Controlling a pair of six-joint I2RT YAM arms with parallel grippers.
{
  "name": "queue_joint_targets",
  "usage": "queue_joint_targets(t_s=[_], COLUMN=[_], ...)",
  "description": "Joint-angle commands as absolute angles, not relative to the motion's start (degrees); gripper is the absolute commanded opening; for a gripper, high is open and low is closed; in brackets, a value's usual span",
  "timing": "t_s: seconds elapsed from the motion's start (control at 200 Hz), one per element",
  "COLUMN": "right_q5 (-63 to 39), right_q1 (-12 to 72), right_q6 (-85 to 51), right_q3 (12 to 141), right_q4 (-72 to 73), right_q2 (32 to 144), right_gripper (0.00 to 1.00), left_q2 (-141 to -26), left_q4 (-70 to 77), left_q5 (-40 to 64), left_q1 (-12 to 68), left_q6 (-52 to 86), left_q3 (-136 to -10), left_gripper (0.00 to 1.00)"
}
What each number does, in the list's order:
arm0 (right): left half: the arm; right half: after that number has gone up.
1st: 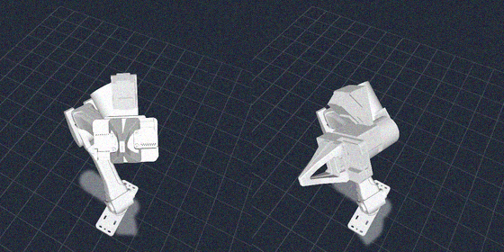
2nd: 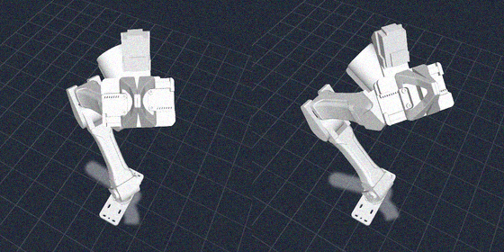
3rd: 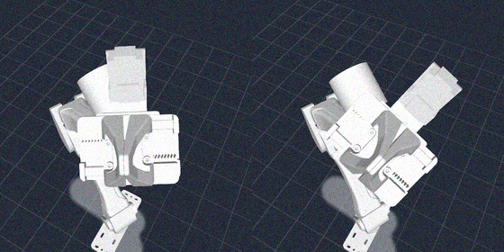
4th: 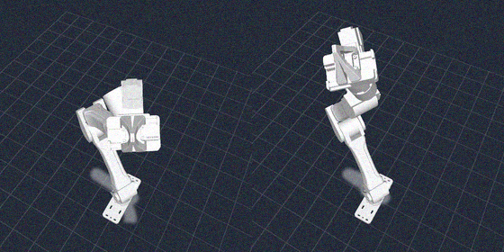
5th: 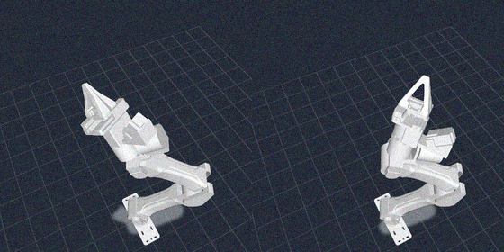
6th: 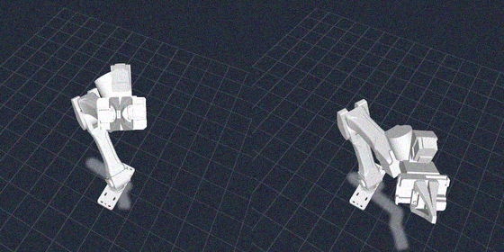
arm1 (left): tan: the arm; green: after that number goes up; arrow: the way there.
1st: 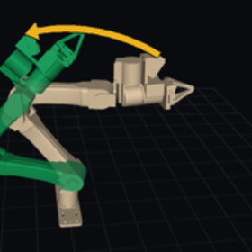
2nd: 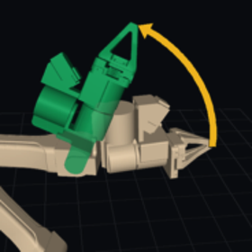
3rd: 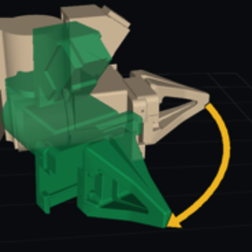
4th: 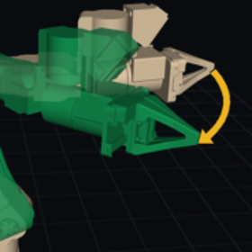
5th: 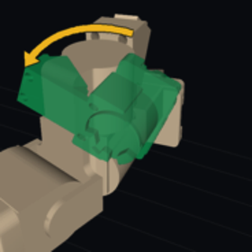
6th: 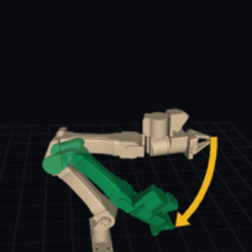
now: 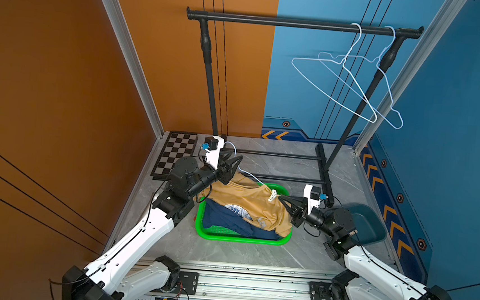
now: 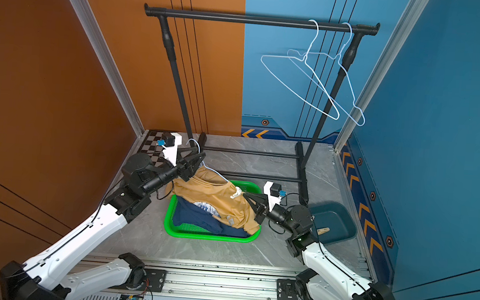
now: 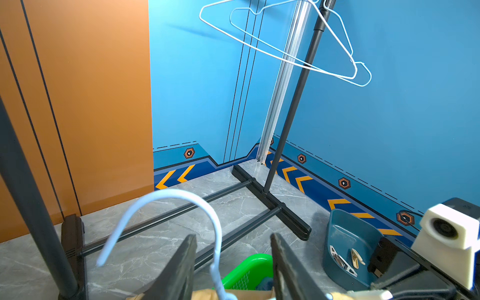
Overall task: Remove the clothespins securing t-shirts to the hanger
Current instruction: Pick up the hanger from the clothes rail.
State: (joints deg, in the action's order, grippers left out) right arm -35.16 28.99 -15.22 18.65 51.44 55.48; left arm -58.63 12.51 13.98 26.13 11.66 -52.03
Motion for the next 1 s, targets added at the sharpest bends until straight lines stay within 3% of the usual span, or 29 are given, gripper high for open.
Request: queue_joint_targets(t_s=[0.0,0.305,0.656,0.721,0.836,0.996], right_q5=[-34.00,-34.07,-35.39,-35.60,-34.71,-33.57], right_q1=[29.09,29.09,29.08,29.09,29.09,28.92], right_q6=[-14.94,-15.23,-12.97,-11.24,-7.05,-2.01], right_q3=[18.90,19.25,20.31,21.07,22.40,25.09], right_q4=[52.71,52.71,48.14,43.61,35.27,23.34], right_q2=[54.40,54.25,54.41,53.53,50.73,46.26], right_gripper=[0.00,0.00,0.00,0.16,0.37,0.56], left_q2=[-59.10,-60.87,-60.74,-60.50,-59.96,-59.24], left_q4=[13.57,14.07,14.61,14.66,14.60,14.60], left_q5=[15.13,15.99,15.43,15.43,15.80,15.70], left_q1=[25.66,26.03,26.19,26.08,25.97,25.82], left_q6=[12.55,13.27,13.45,13.23,12.63,12.04], left_q3=[-51.05,-51.13,-51.34,-51.41,-51.39,-50.98], left_gripper=[0.48,0.34,0.10,0.07,0.03,0.00])
